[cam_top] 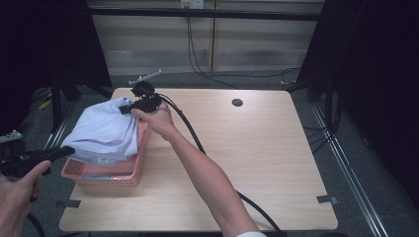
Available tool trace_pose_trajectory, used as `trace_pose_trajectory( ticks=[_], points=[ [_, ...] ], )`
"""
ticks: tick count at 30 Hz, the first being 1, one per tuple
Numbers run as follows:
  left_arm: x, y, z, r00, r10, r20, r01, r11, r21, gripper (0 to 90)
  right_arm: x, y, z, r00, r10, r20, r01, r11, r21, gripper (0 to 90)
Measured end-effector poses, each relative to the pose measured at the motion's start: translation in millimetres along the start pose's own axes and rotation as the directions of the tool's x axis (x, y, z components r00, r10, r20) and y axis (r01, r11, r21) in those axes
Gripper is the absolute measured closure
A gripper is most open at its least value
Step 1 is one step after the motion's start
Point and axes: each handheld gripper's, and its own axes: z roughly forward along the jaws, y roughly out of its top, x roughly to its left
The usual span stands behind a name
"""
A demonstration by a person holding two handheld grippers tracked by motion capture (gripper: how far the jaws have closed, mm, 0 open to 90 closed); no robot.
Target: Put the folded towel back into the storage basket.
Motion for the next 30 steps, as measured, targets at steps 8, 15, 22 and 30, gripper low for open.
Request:
trace_pose_trajectory(
  ticks=[8, 15, 22, 30],
  points=[
    [5.4, -10.5, 7.8, 0.9969, 0.019, -0.076, -0.013, 0.9976, 0.068, 71.3, -4.2, -17.4, 20.8, 0.9999, 0.005, 0.014, -0.006, 0.999, 0.031, 75.0],
    [3.9, -15.6, 18.7, 0.9917, 0.05, -0.118, -0.037, 0.9932, 0.111, 71.2, -11.9, -29.1, 33.1, 0.9993, 0.02, 0.03, -0.022, 0.997, 0.074, 74.9],
    [13.0, -15.0, 25.9, 0.9877, 0.028, -0.154, -0.004, 0.9886, 0.15, 70.5, -13.7, -34.8, 43.7, 0.9988, 0.024, 0.041, -0.028, 0.996, 0.085, 72.9],
    [1.9, -22.0, 27.8, 0.9888, 0.059, -0.137, -0.035, 0.9846, 0.171, 44.0, -20.7, -38.2, 45.6, 0.9995, 0.02, 0.025, -0.022, 0.996, 0.086, 37.9]
  ],
)
